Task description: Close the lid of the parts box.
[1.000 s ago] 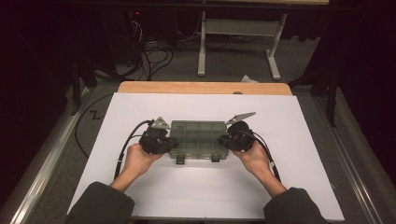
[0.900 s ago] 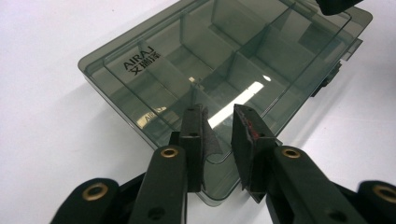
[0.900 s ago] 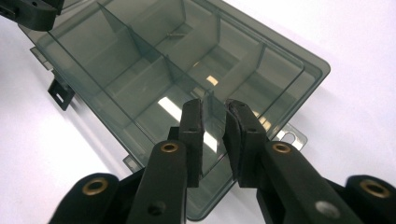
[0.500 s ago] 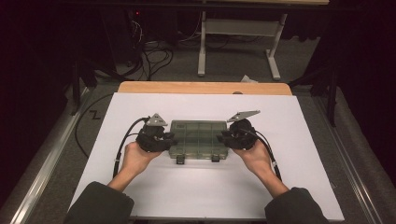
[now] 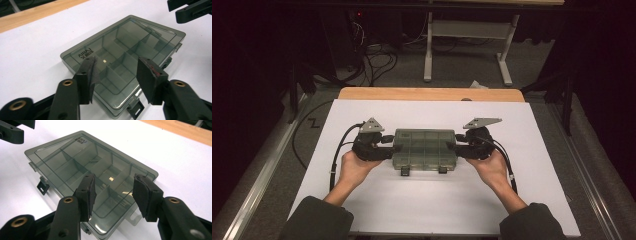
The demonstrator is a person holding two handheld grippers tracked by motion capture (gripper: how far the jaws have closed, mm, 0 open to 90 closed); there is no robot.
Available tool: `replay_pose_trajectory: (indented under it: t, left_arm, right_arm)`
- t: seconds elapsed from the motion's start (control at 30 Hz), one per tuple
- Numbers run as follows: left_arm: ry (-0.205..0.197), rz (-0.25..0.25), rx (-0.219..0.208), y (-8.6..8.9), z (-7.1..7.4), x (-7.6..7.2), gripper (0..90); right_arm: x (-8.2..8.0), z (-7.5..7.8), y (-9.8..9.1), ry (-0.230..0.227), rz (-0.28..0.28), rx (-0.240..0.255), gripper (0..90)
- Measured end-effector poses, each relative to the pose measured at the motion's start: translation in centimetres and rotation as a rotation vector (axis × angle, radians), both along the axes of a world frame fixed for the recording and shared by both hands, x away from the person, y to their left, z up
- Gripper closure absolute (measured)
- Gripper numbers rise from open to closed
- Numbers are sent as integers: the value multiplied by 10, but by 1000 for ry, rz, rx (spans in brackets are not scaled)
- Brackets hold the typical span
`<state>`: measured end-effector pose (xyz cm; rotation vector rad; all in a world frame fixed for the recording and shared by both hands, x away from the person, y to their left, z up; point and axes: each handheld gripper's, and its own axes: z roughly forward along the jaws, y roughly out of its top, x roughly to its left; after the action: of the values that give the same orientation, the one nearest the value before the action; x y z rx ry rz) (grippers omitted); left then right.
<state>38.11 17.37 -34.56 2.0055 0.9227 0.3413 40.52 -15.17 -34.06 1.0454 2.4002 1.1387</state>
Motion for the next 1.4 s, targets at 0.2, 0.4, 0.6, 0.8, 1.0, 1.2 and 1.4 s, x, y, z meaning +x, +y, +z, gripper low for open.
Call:
replay_pose_trajectory:
  t: [0.2, 0.4, 0.6, 0.8, 1.0, 1.2, 1.4]
  left_arm:
    - [-17, 9, -13, 8, 4, -6, 446]
    - [-75, 41, -35, 15, 8, -14, 420]
    - [-69, 57, -34, 21, 9, -18, 381]
    - [-81, 69, -68, 26, 10, -24, 375]
    - [-79, 84, -103, 33, 7, -29, 372]
    - [-73, 102, -116, 40, 3, -34, 361]
    - [-83, 132, -139, 44, 2, -40, 340]
  right_arm:
    - [-7, 4, -11, -46, 1, 14, 505]
    - [-13, 5, -23, -60, -17, 39, 475]
    - [-19, 6, -37, -85, -38, 65, 427]
    - [-26, 8, -51, -110, -57, 84, 422]
    - [-31, 8, -59, -120, -70, 100, 412]
    - [-36, 7, -65, -130, -74, 103, 395]
    - [-43, 6, -72, -139, -76, 115, 385]
